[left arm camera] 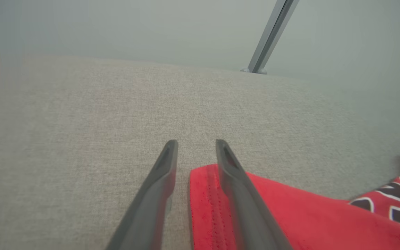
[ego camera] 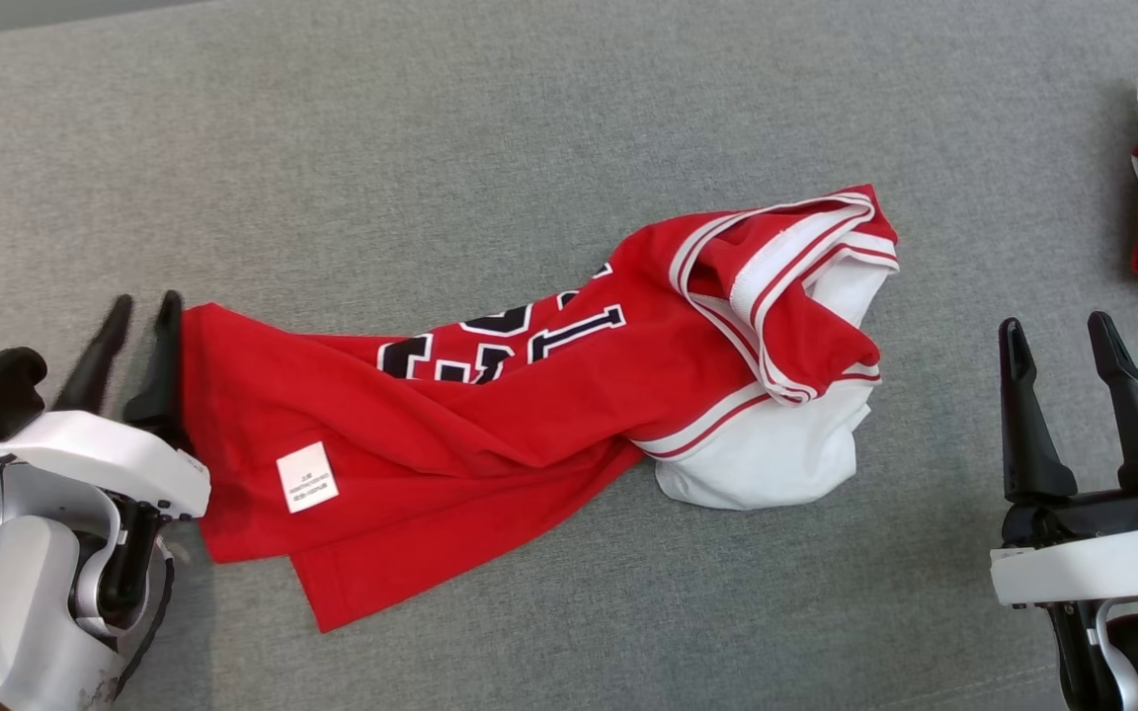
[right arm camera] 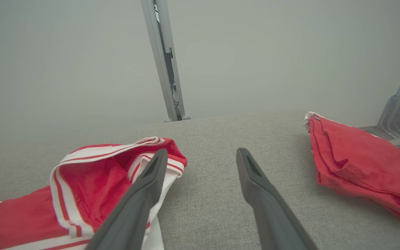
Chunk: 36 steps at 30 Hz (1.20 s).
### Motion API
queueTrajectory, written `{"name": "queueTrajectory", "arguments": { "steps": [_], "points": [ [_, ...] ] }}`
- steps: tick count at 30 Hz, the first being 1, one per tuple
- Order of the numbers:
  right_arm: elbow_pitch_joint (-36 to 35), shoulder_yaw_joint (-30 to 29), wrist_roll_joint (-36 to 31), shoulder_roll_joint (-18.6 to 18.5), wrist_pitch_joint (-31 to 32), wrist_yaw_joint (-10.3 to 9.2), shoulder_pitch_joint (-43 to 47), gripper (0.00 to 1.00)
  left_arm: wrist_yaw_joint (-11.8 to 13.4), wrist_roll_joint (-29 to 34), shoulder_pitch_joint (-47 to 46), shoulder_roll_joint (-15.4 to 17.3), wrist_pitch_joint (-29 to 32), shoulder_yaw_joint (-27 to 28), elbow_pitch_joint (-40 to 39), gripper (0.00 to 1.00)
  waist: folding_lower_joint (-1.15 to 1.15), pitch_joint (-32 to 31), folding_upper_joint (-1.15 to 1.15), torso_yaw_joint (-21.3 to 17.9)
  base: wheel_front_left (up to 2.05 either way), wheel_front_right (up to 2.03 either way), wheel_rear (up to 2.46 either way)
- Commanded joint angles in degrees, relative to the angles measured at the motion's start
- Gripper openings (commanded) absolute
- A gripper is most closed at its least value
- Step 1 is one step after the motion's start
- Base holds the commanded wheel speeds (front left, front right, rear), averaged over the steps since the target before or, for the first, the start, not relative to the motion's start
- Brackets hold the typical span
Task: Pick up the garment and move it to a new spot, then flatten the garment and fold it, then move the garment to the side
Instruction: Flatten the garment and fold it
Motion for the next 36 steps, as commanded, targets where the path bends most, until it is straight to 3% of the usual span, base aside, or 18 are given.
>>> {"name": "queueTrajectory", "arguments": {
  "steps": [1,8,13,24,36],
  "points": [
    [0.02,-0.26,-0.25,-0.20,-0.38,-0.02,-0.28,1.00,0.81,0.87,-0.55,0.56,-1.00,0.08,-0.17,1.00,0.00,-0.51,0.00,0.46,0.00,0.00,0.00],
    [-0.13,-0.99,-1.89,-0.20,0.42,-0.02,0.71,1.00,7.61,6.20,3.85,0.70,-7.06,2.03,-8.17,1.00,0.00,-3.78,0.00,3.29,0.00,0.00,0.00],
    [-0.23,-0.67,-2.91,-0.20,1.59,-0.02,1.63,1.00,10.44,9.73,8.78,0.24,-8.05,3.11,-17.85,1.00,0.00,-6.70,0.00,5.21,0.00,0.00,0.00],
    [0.05,0.58,-3.99,-0.39,3.96,-0.02,4.65,1.00,11.46,13.09,20.90,0.35,-7.30,1.09,-28.28,1.00,0.00,-11.62,0.00,6.70,0.00,0.00,0.00],
    [1.00,-0.60,-3.37,-1.40,6.52,-0.02,6.17,1.00,11.32,12.45,21.20,0.21,-6.07,-0.13,-29.18,1.00,0.00,-10.97,0.00,7.66,0.00,0.00,0.00]
  ]
}}
